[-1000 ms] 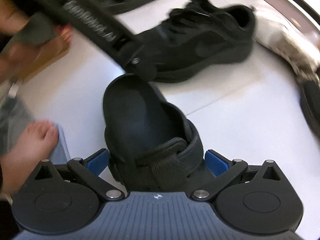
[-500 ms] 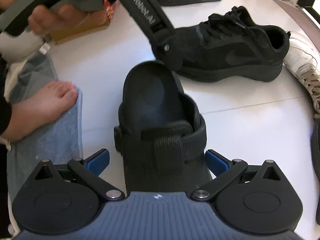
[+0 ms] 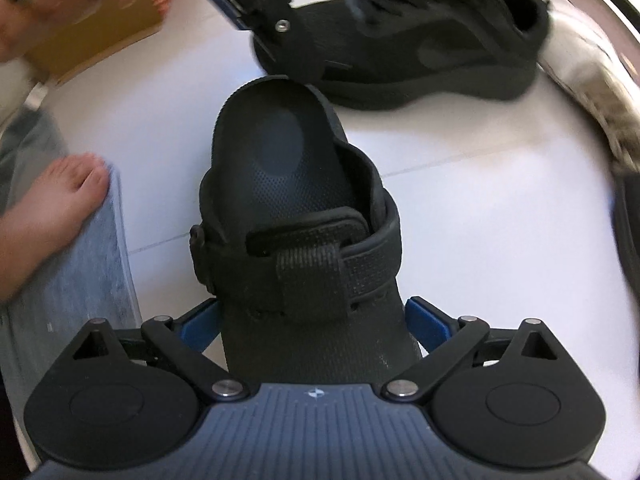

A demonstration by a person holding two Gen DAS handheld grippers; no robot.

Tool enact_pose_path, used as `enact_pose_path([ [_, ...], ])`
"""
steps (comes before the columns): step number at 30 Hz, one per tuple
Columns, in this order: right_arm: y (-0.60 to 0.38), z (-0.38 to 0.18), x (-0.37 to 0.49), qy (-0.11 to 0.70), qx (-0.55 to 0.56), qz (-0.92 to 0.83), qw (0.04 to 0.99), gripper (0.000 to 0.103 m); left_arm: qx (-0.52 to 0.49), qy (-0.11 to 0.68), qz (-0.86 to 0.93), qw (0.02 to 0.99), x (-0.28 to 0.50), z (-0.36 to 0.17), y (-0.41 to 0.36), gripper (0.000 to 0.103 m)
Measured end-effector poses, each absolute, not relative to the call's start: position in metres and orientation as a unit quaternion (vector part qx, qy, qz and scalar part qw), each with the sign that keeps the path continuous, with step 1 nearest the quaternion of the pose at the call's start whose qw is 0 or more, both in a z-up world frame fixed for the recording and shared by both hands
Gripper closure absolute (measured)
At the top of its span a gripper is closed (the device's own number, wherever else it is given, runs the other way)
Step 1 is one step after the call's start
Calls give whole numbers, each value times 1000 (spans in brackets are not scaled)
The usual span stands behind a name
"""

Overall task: Organize scattered shoes
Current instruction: 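Lower the slip-on with the right tool beside the black strap slip-on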

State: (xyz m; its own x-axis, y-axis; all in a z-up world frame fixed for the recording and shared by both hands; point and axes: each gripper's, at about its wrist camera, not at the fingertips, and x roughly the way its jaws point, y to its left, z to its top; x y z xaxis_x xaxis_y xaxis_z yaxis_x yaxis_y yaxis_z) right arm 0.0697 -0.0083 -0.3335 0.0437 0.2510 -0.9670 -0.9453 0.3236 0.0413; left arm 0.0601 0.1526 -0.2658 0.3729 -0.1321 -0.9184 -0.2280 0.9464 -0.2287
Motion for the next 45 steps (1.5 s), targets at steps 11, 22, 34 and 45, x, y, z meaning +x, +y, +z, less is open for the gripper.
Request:
enact_pose_path([
  [11, -47, -334, 76, 583, -204, 380, 689, 10, -151, 565, 27, 811, 61, -267, 145, 11],
  [22, -104, -340, 93, 646, -12, 267, 715, 11, -131, 564, 12, 815, 68, -267, 129, 11],
  [34, -108, -332, 89, 621, -21, 283, 730, 11, -119, 572, -10, 812, 70, -271, 114, 11],
  [45, -117, -336, 89, 600, 2, 256, 758, 15, -121, 572, -15, 811, 71, -270, 110, 11],
])
